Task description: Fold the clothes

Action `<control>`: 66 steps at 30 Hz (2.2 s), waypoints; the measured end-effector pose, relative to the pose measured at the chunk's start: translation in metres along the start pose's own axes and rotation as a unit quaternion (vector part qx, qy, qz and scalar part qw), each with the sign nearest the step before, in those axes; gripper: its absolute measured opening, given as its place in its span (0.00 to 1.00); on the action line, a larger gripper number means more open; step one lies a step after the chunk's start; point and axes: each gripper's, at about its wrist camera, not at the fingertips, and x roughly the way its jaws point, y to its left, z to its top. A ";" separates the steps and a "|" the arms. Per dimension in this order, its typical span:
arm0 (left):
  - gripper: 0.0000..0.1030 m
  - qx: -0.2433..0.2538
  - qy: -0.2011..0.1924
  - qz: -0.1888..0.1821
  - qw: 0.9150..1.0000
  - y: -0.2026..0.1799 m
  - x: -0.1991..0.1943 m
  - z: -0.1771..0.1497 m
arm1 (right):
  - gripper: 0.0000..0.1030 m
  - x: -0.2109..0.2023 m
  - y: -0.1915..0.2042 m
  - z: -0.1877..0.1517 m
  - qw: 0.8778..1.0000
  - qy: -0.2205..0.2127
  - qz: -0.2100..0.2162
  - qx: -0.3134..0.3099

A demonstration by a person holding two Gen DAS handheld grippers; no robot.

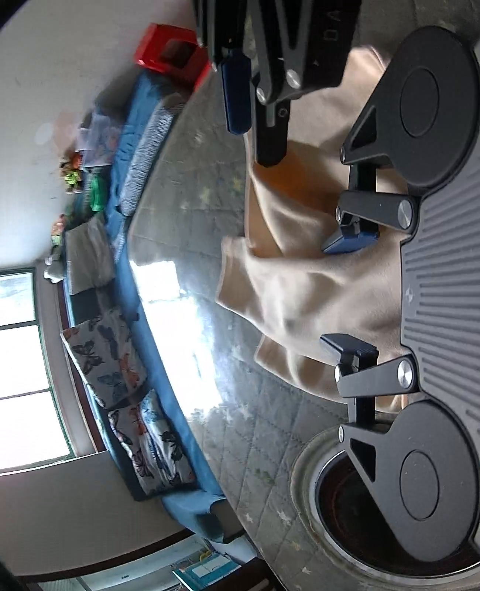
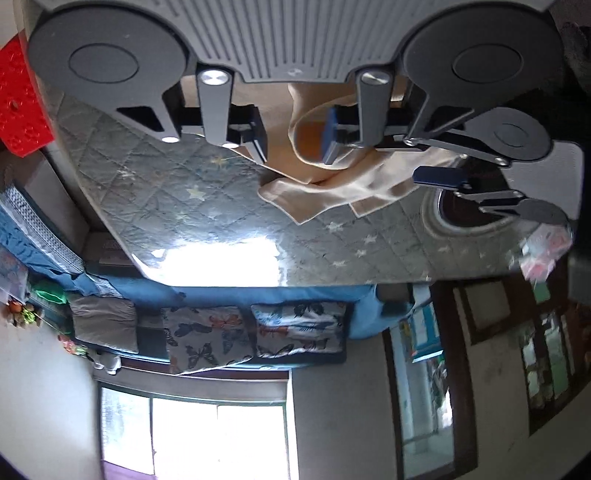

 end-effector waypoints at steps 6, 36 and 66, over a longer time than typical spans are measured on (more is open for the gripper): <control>0.03 -0.007 -0.010 0.013 1.000 0.016 -0.004 -0.010 | 0.38 0.036 0.014 -0.001 0.998 0.045 -0.002 -0.046; 0.02 -0.205 -0.035 0.150 0.967 0.149 -0.150 -0.155 | 0.05 -0.075 -0.022 -0.032 0.994 -0.064 -0.072 0.043; 0.11 -0.149 -0.037 0.029 0.988 0.081 -0.166 -0.162 | 0.55 -0.077 -0.059 -0.114 0.984 0.022 -0.156 0.082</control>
